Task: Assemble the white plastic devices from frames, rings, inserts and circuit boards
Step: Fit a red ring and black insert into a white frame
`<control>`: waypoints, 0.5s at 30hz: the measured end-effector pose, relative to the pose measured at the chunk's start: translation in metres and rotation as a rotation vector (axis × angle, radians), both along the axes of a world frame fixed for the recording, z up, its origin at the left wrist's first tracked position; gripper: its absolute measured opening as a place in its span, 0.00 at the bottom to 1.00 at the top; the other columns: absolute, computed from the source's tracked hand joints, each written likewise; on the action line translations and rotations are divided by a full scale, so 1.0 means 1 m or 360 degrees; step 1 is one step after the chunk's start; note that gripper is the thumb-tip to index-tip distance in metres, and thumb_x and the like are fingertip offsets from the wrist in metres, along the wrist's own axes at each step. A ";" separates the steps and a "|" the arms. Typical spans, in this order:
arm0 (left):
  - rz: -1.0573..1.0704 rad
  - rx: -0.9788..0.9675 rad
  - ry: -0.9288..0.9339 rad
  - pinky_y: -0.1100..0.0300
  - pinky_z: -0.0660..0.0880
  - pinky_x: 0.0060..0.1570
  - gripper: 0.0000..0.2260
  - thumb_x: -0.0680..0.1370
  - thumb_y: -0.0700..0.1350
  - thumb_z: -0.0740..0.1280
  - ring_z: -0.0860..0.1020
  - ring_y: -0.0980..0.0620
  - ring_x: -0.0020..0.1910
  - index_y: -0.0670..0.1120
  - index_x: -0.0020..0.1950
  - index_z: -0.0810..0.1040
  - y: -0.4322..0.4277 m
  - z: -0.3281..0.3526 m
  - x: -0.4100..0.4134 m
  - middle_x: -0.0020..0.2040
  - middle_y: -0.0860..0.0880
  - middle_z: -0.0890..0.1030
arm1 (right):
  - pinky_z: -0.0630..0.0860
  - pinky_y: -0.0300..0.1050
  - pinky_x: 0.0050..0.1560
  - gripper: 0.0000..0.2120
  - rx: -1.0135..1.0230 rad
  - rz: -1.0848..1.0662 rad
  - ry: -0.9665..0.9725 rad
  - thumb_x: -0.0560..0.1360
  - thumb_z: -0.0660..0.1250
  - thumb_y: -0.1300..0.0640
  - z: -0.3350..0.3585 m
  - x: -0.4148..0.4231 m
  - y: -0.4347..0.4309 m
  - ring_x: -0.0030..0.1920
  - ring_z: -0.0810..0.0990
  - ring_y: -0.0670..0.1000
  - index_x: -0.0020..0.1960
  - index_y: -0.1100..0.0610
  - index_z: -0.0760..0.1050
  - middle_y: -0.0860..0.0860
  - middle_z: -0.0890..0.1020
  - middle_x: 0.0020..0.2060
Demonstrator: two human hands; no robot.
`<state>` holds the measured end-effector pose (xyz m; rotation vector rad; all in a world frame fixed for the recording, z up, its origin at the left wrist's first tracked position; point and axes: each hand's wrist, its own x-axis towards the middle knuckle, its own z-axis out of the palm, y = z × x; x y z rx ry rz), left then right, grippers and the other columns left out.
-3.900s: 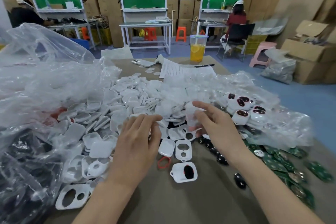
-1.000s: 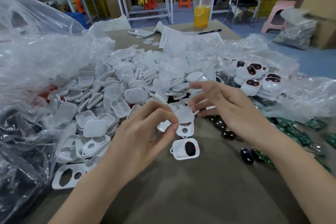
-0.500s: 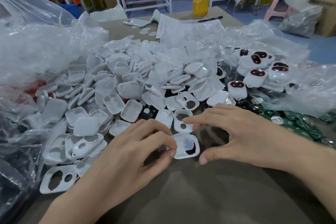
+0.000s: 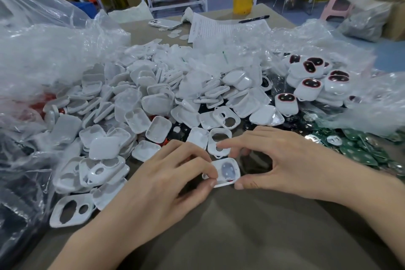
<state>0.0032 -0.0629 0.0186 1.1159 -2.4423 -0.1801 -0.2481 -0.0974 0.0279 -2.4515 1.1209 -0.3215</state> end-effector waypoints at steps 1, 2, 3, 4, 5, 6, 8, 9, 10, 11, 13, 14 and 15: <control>-0.0004 0.0003 -0.0001 0.64 0.71 0.53 0.06 0.81 0.51 0.65 0.75 0.55 0.54 0.53 0.49 0.81 0.000 0.000 0.000 0.54 0.59 0.77 | 0.65 0.30 0.61 0.30 -0.0002 0.0004 -0.0011 0.70 0.65 0.29 0.000 0.000 0.000 0.61 0.70 0.35 0.70 0.30 0.62 0.28 0.73 0.56; -0.0010 0.0009 -0.0001 0.65 0.71 0.53 0.06 0.81 0.51 0.65 0.75 0.56 0.54 0.53 0.49 0.81 0.000 0.000 0.000 0.54 0.59 0.77 | 0.64 0.30 0.61 0.30 -0.0003 0.0007 -0.0019 0.70 0.65 0.29 -0.001 0.000 0.000 0.61 0.70 0.35 0.70 0.30 0.62 0.28 0.74 0.56; -0.0016 0.0017 0.0001 0.66 0.71 0.53 0.06 0.81 0.51 0.65 0.75 0.56 0.54 0.53 0.49 0.81 0.000 0.000 -0.001 0.54 0.59 0.77 | 0.64 0.30 0.61 0.30 -0.0007 0.0009 -0.0024 0.70 0.64 0.29 -0.001 0.001 -0.001 0.61 0.71 0.35 0.70 0.30 0.63 0.28 0.74 0.56; -0.0020 0.0026 0.0001 0.66 0.71 0.53 0.06 0.81 0.52 0.65 0.75 0.57 0.54 0.53 0.50 0.81 0.000 0.000 -0.001 0.54 0.59 0.77 | 0.64 0.29 0.61 0.30 -0.0012 0.0009 -0.0031 0.70 0.64 0.29 -0.001 0.001 -0.001 0.60 0.71 0.35 0.70 0.30 0.63 0.28 0.74 0.55; -0.0019 0.0032 0.0002 0.66 0.70 0.54 0.06 0.81 0.51 0.65 0.75 0.57 0.54 0.53 0.50 0.81 0.001 0.000 -0.002 0.54 0.59 0.78 | 0.63 0.28 0.60 0.29 -0.0018 0.0010 -0.0037 0.70 0.64 0.29 -0.002 0.000 -0.001 0.60 0.71 0.35 0.70 0.30 0.63 0.28 0.73 0.56; -0.0015 0.0037 0.0007 0.65 0.71 0.54 0.06 0.80 0.51 0.65 0.75 0.57 0.55 0.53 0.50 0.81 0.001 -0.001 -0.002 0.54 0.59 0.78 | 0.62 0.27 0.60 0.29 -0.0022 0.0011 -0.0044 0.70 0.64 0.29 -0.002 0.000 -0.001 0.60 0.71 0.35 0.69 0.30 0.63 0.28 0.73 0.56; -0.0013 0.0050 0.0029 0.64 0.71 0.55 0.06 0.80 0.51 0.66 0.75 0.57 0.55 0.53 0.50 0.81 0.001 -0.001 -0.003 0.54 0.59 0.78 | 0.62 0.27 0.60 0.29 -0.0019 0.0008 -0.0055 0.70 0.64 0.29 -0.002 0.000 -0.001 0.61 0.70 0.35 0.69 0.30 0.64 0.28 0.73 0.56; -0.0016 0.0053 0.0040 0.63 0.71 0.55 0.05 0.80 0.51 0.66 0.75 0.57 0.55 0.53 0.49 0.81 0.001 -0.001 -0.003 0.54 0.59 0.77 | 0.62 0.27 0.60 0.29 -0.0017 0.0009 -0.0059 0.70 0.64 0.29 -0.002 0.000 -0.001 0.61 0.71 0.35 0.69 0.30 0.64 0.28 0.73 0.56; -0.0017 0.0052 0.0051 0.62 0.71 0.55 0.05 0.80 0.51 0.66 0.75 0.57 0.56 0.53 0.49 0.80 0.001 -0.002 -0.004 0.54 0.59 0.77 | 0.62 0.27 0.60 0.29 -0.0018 0.0012 -0.0059 0.70 0.65 0.29 -0.003 0.000 -0.001 0.61 0.71 0.35 0.69 0.31 0.64 0.28 0.73 0.56; -0.0014 0.0049 0.0058 0.61 0.71 0.55 0.05 0.80 0.51 0.66 0.74 0.58 0.56 0.53 0.49 0.80 0.001 -0.002 -0.004 0.54 0.60 0.77 | 0.62 0.28 0.60 0.28 -0.0021 0.0014 -0.0059 0.70 0.65 0.30 -0.003 0.000 -0.001 0.60 0.71 0.35 0.69 0.31 0.64 0.29 0.73 0.56; -0.0001 0.0044 0.0059 0.60 0.71 0.55 0.04 0.80 0.51 0.66 0.74 0.59 0.55 0.53 0.49 0.79 0.001 -0.003 -0.005 0.53 0.60 0.77 | 0.64 0.30 0.60 0.27 -0.0027 0.0015 -0.0055 0.70 0.66 0.30 -0.003 0.000 -0.001 0.60 0.71 0.36 0.68 0.31 0.66 0.29 0.74 0.56; 0.0004 0.0042 0.0053 0.59 0.71 0.55 0.05 0.80 0.52 0.66 0.73 0.60 0.55 0.53 0.49 0.80 0.001 -0.004 -0.005 0.54 0.60 0.77 | 0.64 0.30 0.60 0.26 -0.0032 0.0014 -0.0058 0.71 0.66 0.30 -0.003 -0.001 -0.001 0.60 0.71 0.36 0.67 0.32 0.67 0.29 0.74 0.55; 0.0006 0.0039 0.0044 0.59 0.71 0.56 0.05 0.80 0.52 0.65 0.73 0.61 0.55 0.53 0.50 0.80 0.000 -0.004 -0.006 0.54 0.59 0.77 | 0.65 0.32 0.60 0.25 -0.0040 0.0016 -0.0065 0.71 0.67 0.31 -0.003 -0.001 -0.001 0.60 0.72 0.37 0.66 0.32 0.68 0.29 0.74 0.54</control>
